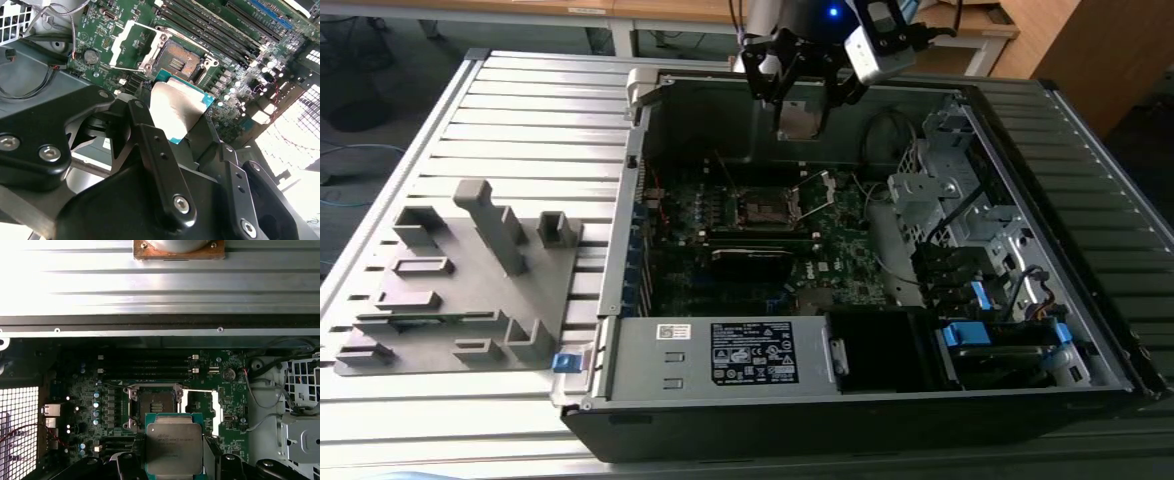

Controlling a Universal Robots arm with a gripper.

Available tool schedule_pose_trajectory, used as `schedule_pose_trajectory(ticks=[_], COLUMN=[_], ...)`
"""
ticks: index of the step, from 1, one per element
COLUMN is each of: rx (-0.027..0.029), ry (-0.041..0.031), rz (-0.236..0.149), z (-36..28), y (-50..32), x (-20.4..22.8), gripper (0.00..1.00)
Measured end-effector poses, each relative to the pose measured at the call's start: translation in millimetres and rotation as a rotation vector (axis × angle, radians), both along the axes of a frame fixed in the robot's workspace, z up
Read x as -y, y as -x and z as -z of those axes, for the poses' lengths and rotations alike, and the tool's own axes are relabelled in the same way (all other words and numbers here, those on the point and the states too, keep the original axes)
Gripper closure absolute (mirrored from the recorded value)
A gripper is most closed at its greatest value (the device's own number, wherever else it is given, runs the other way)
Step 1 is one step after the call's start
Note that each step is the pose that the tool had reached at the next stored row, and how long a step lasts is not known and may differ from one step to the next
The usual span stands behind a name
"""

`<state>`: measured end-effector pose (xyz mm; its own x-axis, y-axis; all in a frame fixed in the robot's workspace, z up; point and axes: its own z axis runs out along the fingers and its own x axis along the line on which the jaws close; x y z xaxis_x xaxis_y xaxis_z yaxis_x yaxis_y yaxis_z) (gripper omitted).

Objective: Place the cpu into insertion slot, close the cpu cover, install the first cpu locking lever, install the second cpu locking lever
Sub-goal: 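Place the cpu into insertion slot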

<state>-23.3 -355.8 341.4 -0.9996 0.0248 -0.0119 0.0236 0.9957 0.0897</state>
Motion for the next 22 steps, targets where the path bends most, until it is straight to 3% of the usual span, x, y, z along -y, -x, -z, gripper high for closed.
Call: schedule_pose_trajectory(ticks=[13,22], rx=[0.0003,0.0005], ry=[0.0000,-0.0003], rz=[0.000,0.000], z=[6.1,7.0], y=[0.0,0.0], x=[0.0,0.0], gripper=[0.46,0.46])
